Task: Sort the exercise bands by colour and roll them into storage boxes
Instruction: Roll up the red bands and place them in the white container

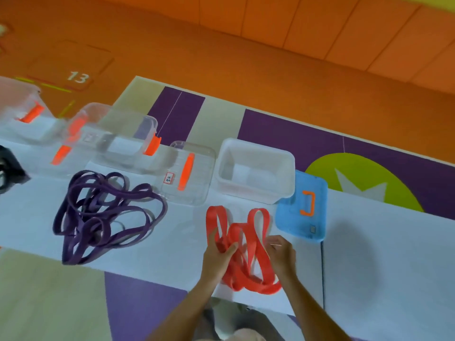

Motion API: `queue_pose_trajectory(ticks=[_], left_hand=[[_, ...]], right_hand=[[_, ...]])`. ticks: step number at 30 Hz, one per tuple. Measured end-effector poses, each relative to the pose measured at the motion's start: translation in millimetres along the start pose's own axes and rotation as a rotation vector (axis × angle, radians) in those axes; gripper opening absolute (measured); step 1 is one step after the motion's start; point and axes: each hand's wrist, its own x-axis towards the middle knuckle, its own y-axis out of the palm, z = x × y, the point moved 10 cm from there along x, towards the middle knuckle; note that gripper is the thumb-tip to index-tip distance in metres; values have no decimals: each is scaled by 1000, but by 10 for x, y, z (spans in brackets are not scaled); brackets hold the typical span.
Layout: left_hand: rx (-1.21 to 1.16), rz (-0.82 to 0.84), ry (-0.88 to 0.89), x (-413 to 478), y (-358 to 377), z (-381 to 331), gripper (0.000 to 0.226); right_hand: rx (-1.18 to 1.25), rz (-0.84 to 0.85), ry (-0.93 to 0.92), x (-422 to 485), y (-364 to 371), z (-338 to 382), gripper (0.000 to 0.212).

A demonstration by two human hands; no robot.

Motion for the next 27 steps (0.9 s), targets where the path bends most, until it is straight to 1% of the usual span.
queue_pose_trajectory(ticks=[1,2,5,7,9,11,13,15,16,17,18,19,21,22,23,24,25,27], left_hand=[[25,8,-7,25,-22,23,73],[55,10,-22,45,-48,48,71],[171,6,-12,92,-89,-17,60],[224,18,-1,121,-63,-39,53],[251,6,11,145,-32,-25,55],[294,-26,36,93,11,-138,55],[364,-47,55,44,95,-256,58],[448,-17,45,42,232,-268,73],[501,2,31,46,291,-251,81],[558,7,25,54,330,-238,87],[613,-4,26,57,345,-227,89],[641,-25,37,64,348,-223,86],[601,-78,72,63,326,-242,70],[564,-96,98,67,315,-250,61],[525,-101,122,71,306,-250,56],[491,-92,132,77,291,-244,55],[465,-79,139,81,278,-228,56],[426,-51,137,72,250,-170,62]], right_hand=[[-11,4,16,23,-17,-52,12],[-45,48,21,29,6,-84,15],[-230,216,-58,-9,160,-119,22],[-261,279,-43,-68,216,-194,18],[-265,308,-24,-91,265,-298,16],[-308,352,-60,-111,304,-352,18],[-251,328,-81,-87,258,-406,27],[-119,220,-35,-86,87,-476,13],[-90,120,-7,-55,-35,-524,9],[-110,19,9,-23,-154,-580,14],[-137,-44,24,-2,-240,-618,22],[-146,-64,53,34,-266,-671,32],[-61,25,154,83,-191,-750,56],[1,89,200,102,-105,-795,65],[20,141,224,117,-26,-834,69],[-3,174,229,135,30,-860,67],[-47,201,215,158,78,-883,59],[-146,264,125,204,176,-857,33]])
